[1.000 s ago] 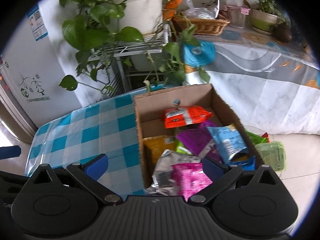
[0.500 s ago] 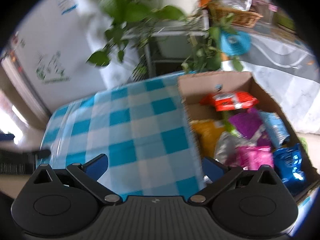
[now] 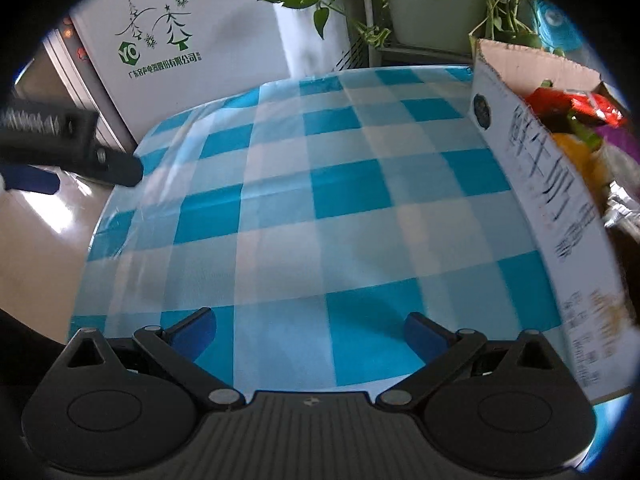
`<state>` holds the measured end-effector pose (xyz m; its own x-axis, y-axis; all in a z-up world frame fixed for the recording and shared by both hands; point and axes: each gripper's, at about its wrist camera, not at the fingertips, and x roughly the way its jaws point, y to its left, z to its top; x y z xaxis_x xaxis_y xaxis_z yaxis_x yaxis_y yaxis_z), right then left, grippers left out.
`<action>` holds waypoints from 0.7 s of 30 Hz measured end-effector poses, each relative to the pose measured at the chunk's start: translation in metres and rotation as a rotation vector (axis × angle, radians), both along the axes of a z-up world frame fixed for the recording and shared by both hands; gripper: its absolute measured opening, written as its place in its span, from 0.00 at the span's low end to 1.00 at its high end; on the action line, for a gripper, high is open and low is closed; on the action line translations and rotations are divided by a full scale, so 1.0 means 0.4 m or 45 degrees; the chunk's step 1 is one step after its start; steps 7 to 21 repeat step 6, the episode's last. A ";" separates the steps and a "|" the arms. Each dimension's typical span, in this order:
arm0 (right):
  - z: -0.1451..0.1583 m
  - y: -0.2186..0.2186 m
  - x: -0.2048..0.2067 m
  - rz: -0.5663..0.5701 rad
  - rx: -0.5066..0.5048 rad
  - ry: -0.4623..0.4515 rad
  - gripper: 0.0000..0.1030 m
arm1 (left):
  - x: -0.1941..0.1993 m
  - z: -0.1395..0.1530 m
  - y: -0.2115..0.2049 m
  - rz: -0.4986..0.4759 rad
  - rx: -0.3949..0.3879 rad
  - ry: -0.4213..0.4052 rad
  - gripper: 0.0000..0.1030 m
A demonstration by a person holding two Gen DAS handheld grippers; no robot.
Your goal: Organize snacks
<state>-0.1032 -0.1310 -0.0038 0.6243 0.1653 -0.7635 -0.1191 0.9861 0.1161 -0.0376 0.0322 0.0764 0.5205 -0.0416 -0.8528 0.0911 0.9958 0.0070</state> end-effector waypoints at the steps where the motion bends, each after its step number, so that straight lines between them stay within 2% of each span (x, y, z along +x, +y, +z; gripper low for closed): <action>1: -0.006 0.011 -0.005 0.010 -0.031 -0.031 1.00 | 0.000 0.000 -0.001 -0.004 0.003 -0.001 0.99; 4: -0.024 0.041 -0.014 0.026 -0.133 -0.124 1.00 | -0.003 -0.003 0.000 -0.014 -0.019 0.001 0.99; 6: -0.025 0.046 -0.020 0.018 -0.133 -0.161 1.00 | -0.005 -0.003 -0.002 -0.020 -0.013 -0.003 0.99; 21: -0.025 0.046 -0.020 0.018 -0.133 -0.161 1.00 | -0.005 -0.003 -0.002 -0.020 -0.013 -0.003 0.99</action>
